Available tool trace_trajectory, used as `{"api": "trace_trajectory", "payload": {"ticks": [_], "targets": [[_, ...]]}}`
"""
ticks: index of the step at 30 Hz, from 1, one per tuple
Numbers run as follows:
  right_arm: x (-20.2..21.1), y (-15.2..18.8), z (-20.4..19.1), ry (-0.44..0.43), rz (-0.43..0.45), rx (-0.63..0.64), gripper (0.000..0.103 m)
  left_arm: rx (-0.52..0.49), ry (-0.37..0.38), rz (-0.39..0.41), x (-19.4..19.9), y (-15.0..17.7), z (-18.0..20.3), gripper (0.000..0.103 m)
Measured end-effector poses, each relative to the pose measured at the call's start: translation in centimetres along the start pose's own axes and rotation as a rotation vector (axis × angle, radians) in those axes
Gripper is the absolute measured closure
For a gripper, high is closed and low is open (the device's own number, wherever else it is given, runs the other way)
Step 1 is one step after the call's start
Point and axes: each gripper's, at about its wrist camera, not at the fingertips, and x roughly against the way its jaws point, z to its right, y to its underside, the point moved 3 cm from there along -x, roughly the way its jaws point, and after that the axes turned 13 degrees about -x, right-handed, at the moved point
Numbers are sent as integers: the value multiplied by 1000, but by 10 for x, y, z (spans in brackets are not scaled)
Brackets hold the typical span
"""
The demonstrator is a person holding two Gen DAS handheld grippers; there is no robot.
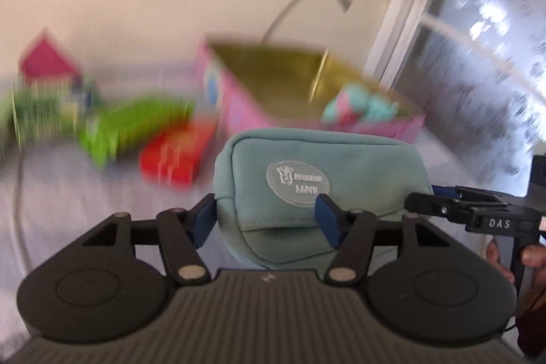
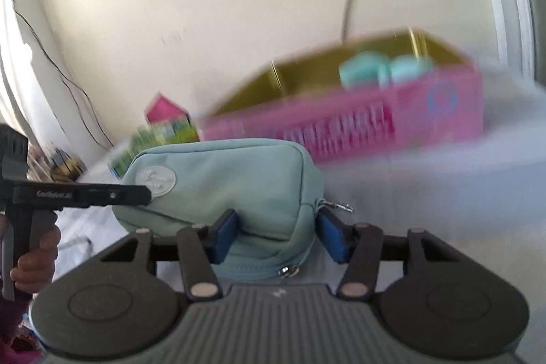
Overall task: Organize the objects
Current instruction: 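Lower the pouch into the tin and open both grippers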
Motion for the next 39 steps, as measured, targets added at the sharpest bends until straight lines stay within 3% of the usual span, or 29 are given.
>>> {"api": "trace_trajectory", "payload": {"ticks": [4, 7, 11, 15, 21, 23, 26, 29, 39], "targets": [[7, -66, -15, 8, 147, 125, 51, -95, -63, 125, -3, -71, 6, 39], [-19, -118, -3, 55, 156, 168, 51, -128, -107, 136, -47, -116, 3, 36], [-87, -174, 44, 155, 39, 122, 51, -94, -137, 33, -137, -151, -9, 36], [-143, -201, 82, 220, -76, 47, 51, -87, -169, -55, -210, -165, -17, 34], [-208, -213, 111, 328, -225, 23, 50, -67, -199, -179, -273, -168, -28, 34], [-223, -211, 111, 367, -249, 53, 42, -65, -215, -210, -285, -166, -31, 31], [-232, -206, 104, 373, -230, 88, 32, -67, -251, -238, -290, -165, -30, 30], [-221, -204, 99, 362, -183, 67, 31, -114, -281, -227, -280, -163, -21, 29], [-127, -184, 51, 261, -36, 57, 32, -134, -265, -177, -208, -159, 18, 26]]}}
